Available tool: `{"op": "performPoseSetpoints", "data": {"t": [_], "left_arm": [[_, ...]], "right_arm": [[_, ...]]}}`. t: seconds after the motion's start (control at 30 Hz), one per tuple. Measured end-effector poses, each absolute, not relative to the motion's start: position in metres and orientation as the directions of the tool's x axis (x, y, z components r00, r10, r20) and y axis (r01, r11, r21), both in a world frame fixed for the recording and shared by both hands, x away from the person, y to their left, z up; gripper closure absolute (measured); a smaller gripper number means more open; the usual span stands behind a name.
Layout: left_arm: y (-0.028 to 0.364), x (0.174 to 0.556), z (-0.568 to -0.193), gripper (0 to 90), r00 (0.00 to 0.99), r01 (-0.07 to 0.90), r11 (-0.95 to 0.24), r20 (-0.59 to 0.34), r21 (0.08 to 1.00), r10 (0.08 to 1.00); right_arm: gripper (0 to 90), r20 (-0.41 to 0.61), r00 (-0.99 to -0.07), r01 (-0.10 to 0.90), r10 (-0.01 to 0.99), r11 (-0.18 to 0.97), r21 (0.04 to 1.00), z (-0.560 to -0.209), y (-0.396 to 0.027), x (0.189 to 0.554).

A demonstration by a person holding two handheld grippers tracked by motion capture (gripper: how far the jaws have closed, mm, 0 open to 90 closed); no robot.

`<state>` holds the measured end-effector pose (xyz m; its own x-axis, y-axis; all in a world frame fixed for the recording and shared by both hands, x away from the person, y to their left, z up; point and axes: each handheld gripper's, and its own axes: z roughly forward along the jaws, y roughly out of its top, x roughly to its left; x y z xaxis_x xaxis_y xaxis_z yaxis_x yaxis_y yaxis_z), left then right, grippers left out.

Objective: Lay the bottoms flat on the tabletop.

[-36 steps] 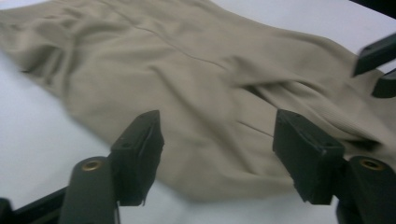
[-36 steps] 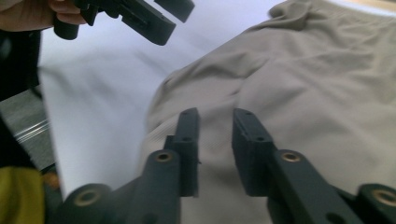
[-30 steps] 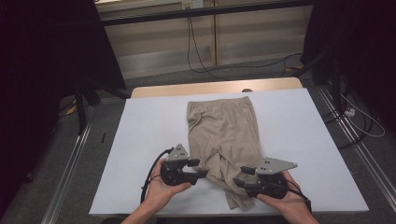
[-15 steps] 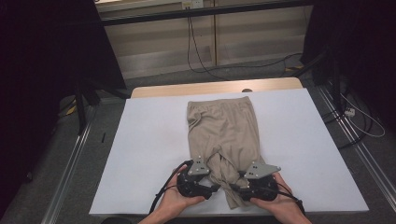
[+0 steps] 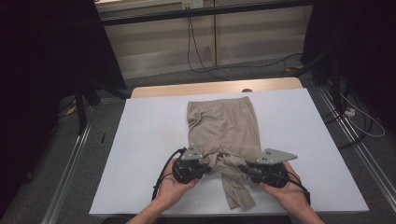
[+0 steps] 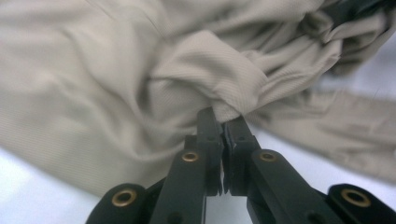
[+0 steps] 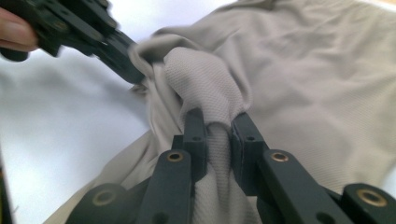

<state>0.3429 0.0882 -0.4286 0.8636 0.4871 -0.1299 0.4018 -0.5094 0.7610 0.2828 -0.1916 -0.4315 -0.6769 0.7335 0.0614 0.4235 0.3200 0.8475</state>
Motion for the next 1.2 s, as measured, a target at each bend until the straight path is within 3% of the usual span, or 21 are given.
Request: {"op": "performPoseSetpoints", "data": {"t": [0.43,0.53,0.7,0.77,0.83,1.03,1.13,1.2], "left_arm": [[0.125,0.392,-0.389,87.6,0.751,0.479,-0.288,-0.217,0.829,0.624],[0.133,0.404,-0.389,87.5,0.727,0.467,-0.287,-0.178,0.837,0.663],[0.14,0.421,-0.397,87.5,0.687,0.499,-0.247,-0.205,0.831,0.698],[0.136,0.428,-0.399,87.5,0.669,0.528,-0.249,-0.218,0.812,0.71],[0.132,0.432,-0.404,85.9,0.649,0.551,-0.259,-0.213,0.793,0.73],[0.135,0.418,-0.401,45.9,0.641,0.538,-0.274,-0.175,0.797,0.747],[0.131,0.391,-0.395,53.1,0.732,0.471,-0.358,-0.131,0.806,0.669],[0.123,0.377,-0.402,66.9,0.793,0.46,-0.397,-0.167,0.794,0.585]], "right_arm": [[81.6,0.037,-0.543,0.39,0.839,0.213,0.896,-0.406,-0.233,0.315],[81.6,0.037,-0.522,0.401,0.852,0.206,0.893,-0.41,-0.239,0.32],[81.2,0.001,-0.489,0.397,0.872,0.222,0.891,-0.413,-0.244,0.326],[79.3,-0.008,-0.477,0.39,0.879,0.22,0.894,-0.411,-0.245,0.332],[69.8,-0.004,-0.465,0.398,0.885,0.213,0.892,-0.41,-0.244,0.334],[46.9,0.028,-0.475,0.398,0.879,0.186,0.898,-0.405,-0.23,0.319],[51.1,0.016,-0.513,0.369,0.858,0.203,0.907,-0.399,-0.22,0.308],[66.7,0.017,-0.587,0.362,0.809,0.244,0.9,-0.398,-0.207,0.301]]}}
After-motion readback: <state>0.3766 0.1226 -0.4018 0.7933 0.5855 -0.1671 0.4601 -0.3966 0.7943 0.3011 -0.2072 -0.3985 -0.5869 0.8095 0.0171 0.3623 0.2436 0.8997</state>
